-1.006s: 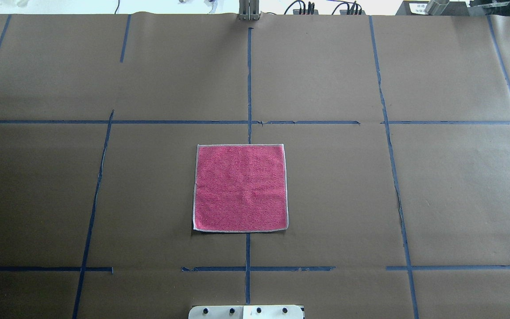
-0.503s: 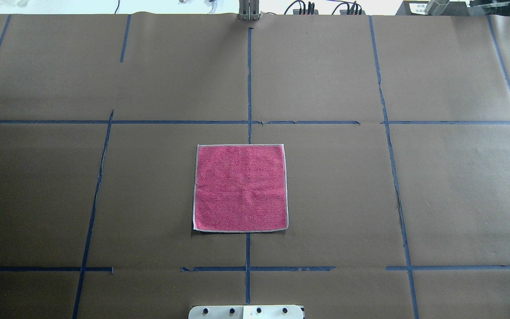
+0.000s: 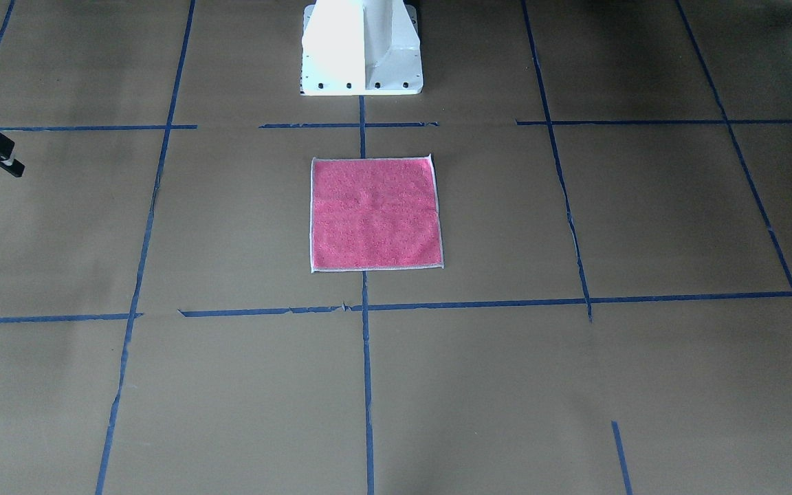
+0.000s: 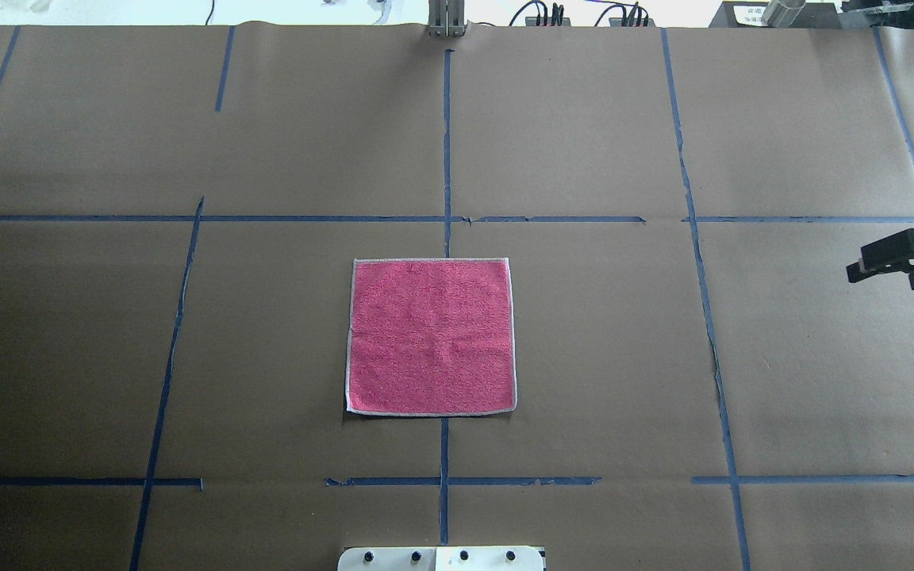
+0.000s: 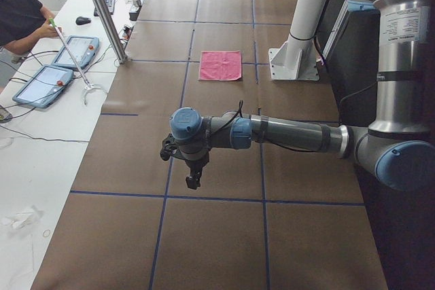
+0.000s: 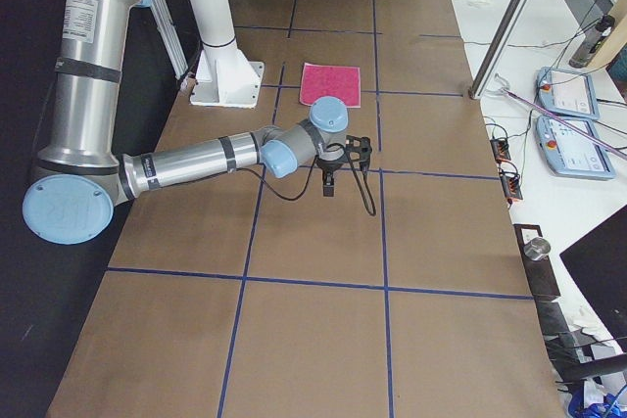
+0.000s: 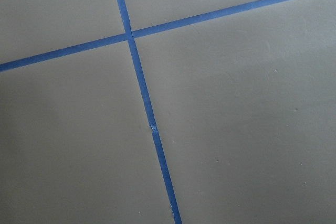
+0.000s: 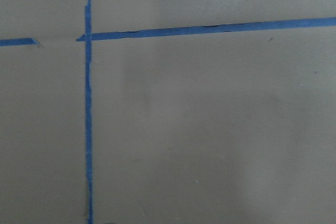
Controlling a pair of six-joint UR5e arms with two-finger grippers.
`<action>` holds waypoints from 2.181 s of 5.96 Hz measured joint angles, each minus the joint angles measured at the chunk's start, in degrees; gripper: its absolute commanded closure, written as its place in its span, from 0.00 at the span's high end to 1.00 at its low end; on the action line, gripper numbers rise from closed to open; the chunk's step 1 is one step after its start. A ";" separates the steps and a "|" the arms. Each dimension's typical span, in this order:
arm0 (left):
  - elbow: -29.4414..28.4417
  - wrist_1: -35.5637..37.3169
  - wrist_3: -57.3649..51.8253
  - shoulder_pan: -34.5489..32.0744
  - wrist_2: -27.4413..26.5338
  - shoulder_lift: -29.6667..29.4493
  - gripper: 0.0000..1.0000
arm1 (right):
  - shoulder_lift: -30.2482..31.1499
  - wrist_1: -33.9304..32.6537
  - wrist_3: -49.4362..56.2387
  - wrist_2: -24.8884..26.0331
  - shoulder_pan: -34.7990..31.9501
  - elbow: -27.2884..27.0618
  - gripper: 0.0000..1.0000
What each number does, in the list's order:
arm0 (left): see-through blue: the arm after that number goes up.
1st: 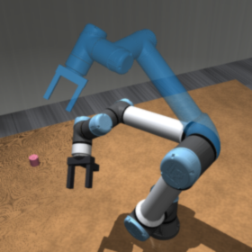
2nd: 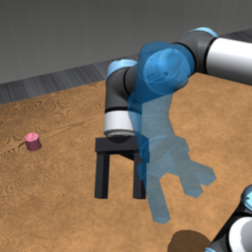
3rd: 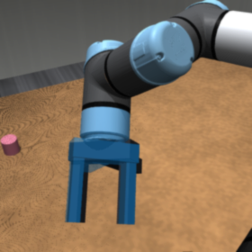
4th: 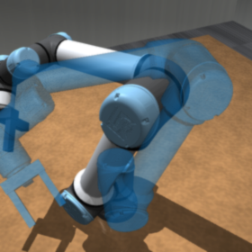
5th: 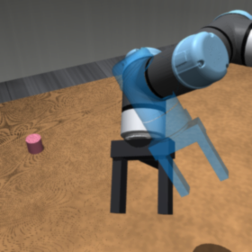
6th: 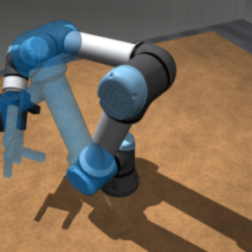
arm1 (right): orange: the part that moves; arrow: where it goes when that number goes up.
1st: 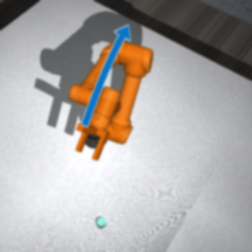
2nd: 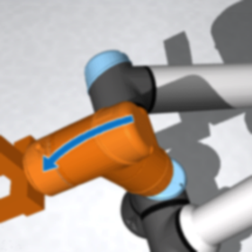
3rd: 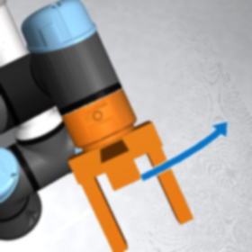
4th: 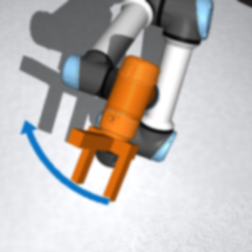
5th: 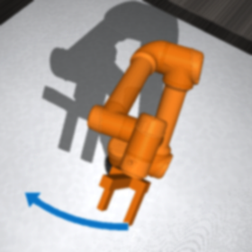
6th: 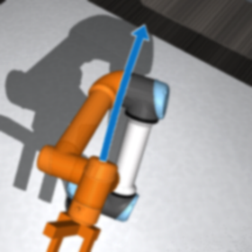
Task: Fold towel twice with both arms
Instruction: 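Move both grippers toward the towel's nearer corners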
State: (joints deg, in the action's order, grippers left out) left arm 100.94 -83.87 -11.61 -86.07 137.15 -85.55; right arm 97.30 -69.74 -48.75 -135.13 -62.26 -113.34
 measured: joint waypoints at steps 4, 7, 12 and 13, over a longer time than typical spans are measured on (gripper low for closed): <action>-0.01 -20.76 32.38 11.25 1.92 -0.53 1.00 | -12.07 -0.36 -27.86 10.91 17.83 -2.71 1.00; 5.69 -35.27 71.99 25.51 2.18 -1.63 1.00 | -20.61 -4.54 -34.93 23.59 32.31 -2.84 0.99; 12.18 -29.64 109.95 54.82 -20.82 -16.98 1.00 | -33.32 -16.75 -50.27 35.52 43.67 4.06 0.74; 11.49 -23.76 110.61 57.47 -24.13 -20.79 1.00 | -34.52 -16.55 -52.37 36.72 44.32 6.05 0.74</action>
State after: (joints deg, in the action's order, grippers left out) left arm 112.43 -107.62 99.00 -28.60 113.01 -106.33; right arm 62.78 -86.29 -101.12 -98.41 -17.93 -107.29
